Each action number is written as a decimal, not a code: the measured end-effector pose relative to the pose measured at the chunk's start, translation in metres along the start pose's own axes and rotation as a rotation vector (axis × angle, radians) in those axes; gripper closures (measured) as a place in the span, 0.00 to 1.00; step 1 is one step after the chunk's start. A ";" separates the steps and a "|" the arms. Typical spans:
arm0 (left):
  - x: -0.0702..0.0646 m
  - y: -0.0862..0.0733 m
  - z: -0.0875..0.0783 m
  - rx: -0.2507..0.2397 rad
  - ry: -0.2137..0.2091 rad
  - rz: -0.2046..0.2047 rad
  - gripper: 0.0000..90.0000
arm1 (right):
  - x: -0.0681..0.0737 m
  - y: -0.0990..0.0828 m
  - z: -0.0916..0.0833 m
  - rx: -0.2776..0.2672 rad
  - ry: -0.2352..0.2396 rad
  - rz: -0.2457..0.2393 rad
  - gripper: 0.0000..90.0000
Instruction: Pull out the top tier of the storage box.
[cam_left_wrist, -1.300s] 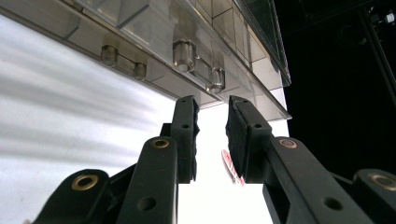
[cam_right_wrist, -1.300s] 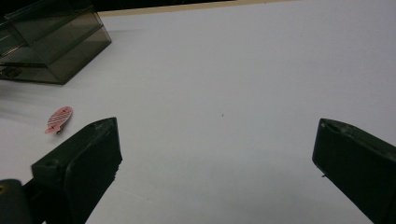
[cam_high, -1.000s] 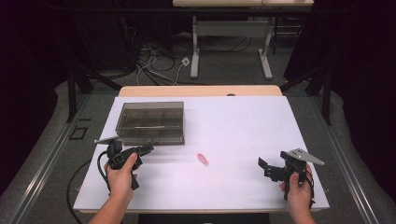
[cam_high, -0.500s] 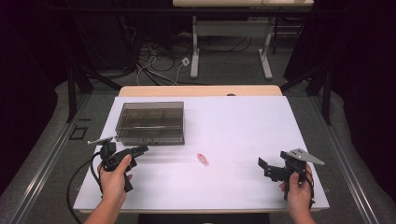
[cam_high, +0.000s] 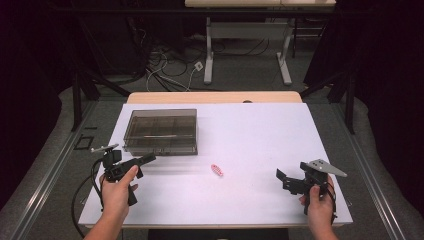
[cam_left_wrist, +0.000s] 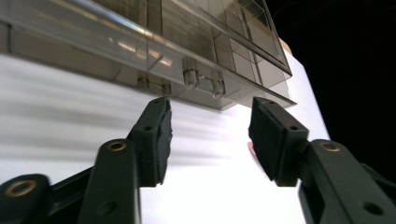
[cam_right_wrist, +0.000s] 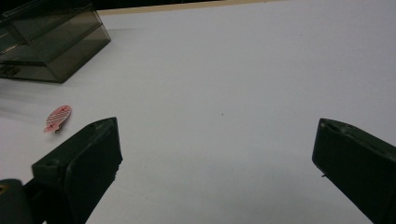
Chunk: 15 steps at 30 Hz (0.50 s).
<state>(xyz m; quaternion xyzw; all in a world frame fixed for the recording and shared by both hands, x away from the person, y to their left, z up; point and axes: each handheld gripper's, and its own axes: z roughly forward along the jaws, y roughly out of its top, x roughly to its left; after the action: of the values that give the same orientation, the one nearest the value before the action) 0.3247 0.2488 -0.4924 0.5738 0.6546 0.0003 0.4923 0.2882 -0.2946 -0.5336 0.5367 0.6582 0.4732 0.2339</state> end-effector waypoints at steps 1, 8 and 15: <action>-0.001 0.001 -0.001 0.006 0.011 0.011 0.52 | 0.000 0.000 0.000 0.002 -0.002 0.003 0.01; -0.006 0.007 -0.003 -0.036 0.085 0.150 0.44 | 0.000 0.000 0.000 0.001 0.000 -0.004 0.01; -0.008 0.019 -0.007 -0.066 0.139 0.267 0.39 | 0.000 0.000 0.000 0.002 0.000 -0.006 0.01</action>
<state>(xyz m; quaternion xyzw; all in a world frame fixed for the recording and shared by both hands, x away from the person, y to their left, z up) 0.3335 0.2532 -0.4727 0.6377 0.6048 0.1271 0.4598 0.2882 -0.2949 -0.5338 0.5352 0.6602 0.4718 0.2349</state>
